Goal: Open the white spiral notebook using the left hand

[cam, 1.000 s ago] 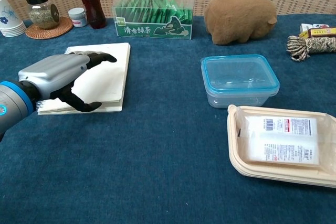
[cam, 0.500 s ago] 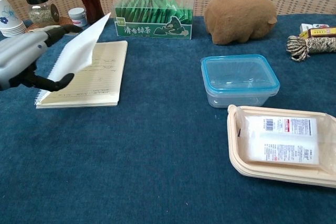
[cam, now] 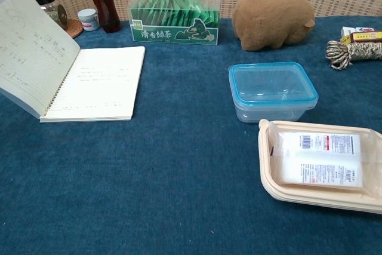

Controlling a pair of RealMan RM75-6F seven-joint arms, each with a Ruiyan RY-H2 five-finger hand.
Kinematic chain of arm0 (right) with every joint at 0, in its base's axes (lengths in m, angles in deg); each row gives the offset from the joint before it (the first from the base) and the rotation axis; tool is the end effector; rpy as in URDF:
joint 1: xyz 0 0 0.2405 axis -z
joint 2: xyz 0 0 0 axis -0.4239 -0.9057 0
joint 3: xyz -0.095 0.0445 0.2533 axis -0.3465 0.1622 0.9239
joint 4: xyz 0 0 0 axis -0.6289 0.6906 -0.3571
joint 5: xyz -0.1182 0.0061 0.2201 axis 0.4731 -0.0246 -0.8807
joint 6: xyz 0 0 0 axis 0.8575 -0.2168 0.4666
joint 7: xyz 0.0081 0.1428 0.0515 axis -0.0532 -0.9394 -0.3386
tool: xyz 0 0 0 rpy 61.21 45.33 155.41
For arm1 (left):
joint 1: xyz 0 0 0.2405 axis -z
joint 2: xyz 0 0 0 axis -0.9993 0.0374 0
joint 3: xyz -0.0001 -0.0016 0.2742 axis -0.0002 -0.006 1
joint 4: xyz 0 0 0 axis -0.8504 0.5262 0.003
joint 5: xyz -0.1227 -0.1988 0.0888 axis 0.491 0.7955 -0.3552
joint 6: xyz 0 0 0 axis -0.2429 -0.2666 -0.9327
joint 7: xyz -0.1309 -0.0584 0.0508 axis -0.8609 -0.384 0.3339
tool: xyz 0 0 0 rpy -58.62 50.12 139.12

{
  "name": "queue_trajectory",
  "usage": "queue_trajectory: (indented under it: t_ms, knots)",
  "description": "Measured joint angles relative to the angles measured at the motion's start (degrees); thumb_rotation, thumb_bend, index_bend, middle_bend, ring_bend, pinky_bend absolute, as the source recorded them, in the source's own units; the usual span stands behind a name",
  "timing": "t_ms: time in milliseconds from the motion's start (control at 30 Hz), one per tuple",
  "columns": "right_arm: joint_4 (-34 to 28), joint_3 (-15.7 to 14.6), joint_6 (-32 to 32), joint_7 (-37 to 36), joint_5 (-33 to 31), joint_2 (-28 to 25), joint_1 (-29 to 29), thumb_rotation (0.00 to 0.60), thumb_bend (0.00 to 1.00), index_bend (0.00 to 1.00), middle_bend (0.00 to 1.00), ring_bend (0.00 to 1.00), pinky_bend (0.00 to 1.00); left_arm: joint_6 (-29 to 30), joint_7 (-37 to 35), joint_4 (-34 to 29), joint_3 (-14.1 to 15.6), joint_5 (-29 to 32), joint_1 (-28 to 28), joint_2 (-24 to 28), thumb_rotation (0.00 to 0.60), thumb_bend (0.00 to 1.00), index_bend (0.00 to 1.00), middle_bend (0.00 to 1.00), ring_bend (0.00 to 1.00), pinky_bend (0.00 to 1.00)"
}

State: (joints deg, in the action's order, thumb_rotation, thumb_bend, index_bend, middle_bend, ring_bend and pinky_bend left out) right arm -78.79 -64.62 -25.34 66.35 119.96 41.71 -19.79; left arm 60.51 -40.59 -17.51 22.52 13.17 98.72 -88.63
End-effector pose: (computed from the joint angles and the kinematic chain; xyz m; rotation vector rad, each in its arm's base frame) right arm -0.3585 -0.1349 0.1667 1.1855 -0.8097 0.9728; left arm -0.2984 0.2343 0.0267 -1.0620 -1.0226 -1.0989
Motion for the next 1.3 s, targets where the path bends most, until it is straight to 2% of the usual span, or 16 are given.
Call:
queue_trajectory:
  t_ms: [167,300,400,633,767,1000,1100,1300]
  knots:
    - [-0.72,-0.07,-0.02,0.55,0.82,-0.21,-0.24,0.600,0.31,0.27,0.19,0.09,0.12,0.24,-1.65,-1.62,0.16,3.66,-3.65,3.90,0.600,0.40,0.08,0.05,0.00,0.00]
    - [-1.23,-0.11,0.22,0.80,1.24,-0.28,-0.52,0.600,0.31,0.27,0.19,0.09,0.12,-1.51,-1.20,-3.18,0.85,6.38,-5.12,7.21,0.600,0.40,0.09,0.06,0.00,0.00]
    - [-1.78,-0.19,0.76,1.44,1.38,-0.44,-0.77,0.600,0.31,0.27,0.19,0.09,0.12,-2.37,-1.33,-5.01,1.62,6.33,-5.88,10.03,0.600,0.40,0.11,0.06,0.00,0.00]
    - [-3.55,-0.16,2.80,3.41,0.99,-0.95,-1.70,0.600,0.31,0.26,0.19,0.08,0.12,-2.08,-2.22,-6.70,4.98,-1.62,-6.83,14.68,0.600,0.40,0.15,0.07,0.00,0.00]
    - [-5.39,-0.08,4.42,5.58,-0.06,-1.38,-2.25,0.600,0.31,0.25,0.19,0.06,0.12,-0.70,-3.00,-7.46,7.51,-7.79,-7.66,17.44,0.600,0.40,0.20,0.07,0.00,0.00]
    - [-8.14,0.12,5.52,9.03,-1.26,-1.46,-2.75,0.600,0.31,0.24,0.18,0.06,0.12,2.91,-2.88,-8.59,11.37,-17.07,-9.53,21.03,0.600,0.40,0.21,0.08,0.00,0.00]
    - [-8.22,0.23,6.12,9.28,-1.58,-1.00,-3.11,0.600,0.31,0.24,0.18,0.06,0.12,4.15,-1.45,-9.51,12.61,-19.20,-10.41,21.82,0.600,0.40,0.21,0.08,0.00,0.00]
    - [-7.72,0.15,6.82,9.08,-1.63,-0.63,-3.51,0.600,0.31,0.24,0.18,0.06,0.12,2.09,0.59,-11.43,13.40,-19.51,-10.67,22.89,0.600,0.40,0.21,0.08,0.00,0.00]
